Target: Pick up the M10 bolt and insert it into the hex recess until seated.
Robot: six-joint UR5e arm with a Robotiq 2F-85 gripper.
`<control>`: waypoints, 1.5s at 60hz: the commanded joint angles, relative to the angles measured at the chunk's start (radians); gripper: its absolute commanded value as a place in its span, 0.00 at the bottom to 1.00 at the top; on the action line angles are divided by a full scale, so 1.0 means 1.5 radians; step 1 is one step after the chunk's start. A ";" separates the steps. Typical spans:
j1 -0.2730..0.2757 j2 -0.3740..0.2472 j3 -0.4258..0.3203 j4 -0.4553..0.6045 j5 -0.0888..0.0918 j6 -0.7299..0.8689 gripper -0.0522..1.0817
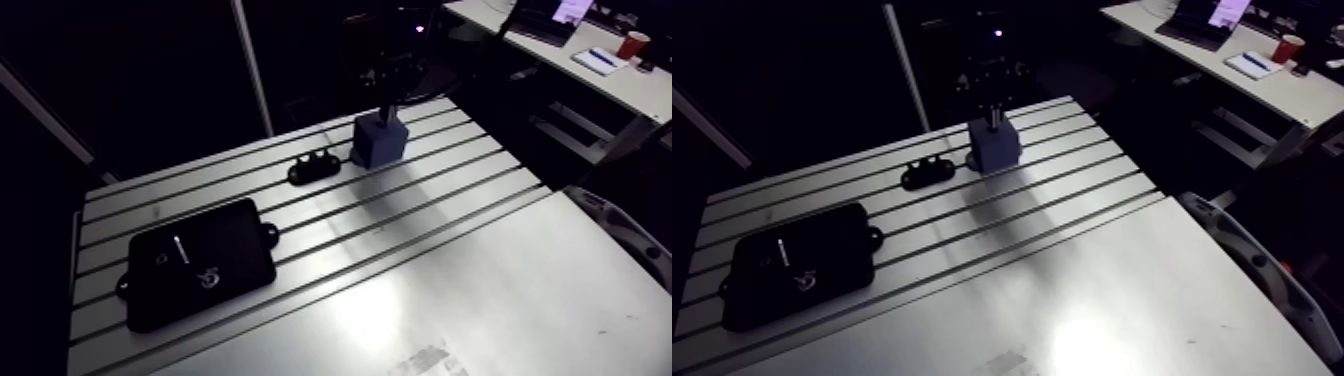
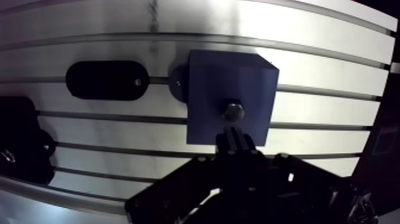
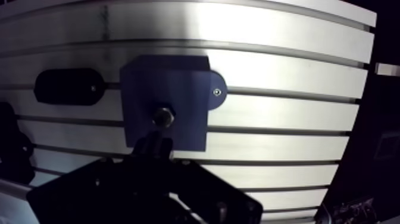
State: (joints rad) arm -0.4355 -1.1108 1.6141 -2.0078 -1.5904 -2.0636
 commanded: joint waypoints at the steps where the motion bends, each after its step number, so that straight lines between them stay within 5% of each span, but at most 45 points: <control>1: 0.000 0.003 -0.002 -0.007 -0.001 -0.001 0.90; 90: 0.001 0.017 -0.011 -0.009 0.002 -0.010 0.90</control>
State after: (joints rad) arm -0.4350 -1.0894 1.6007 -2.0210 -1.5880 -2.0758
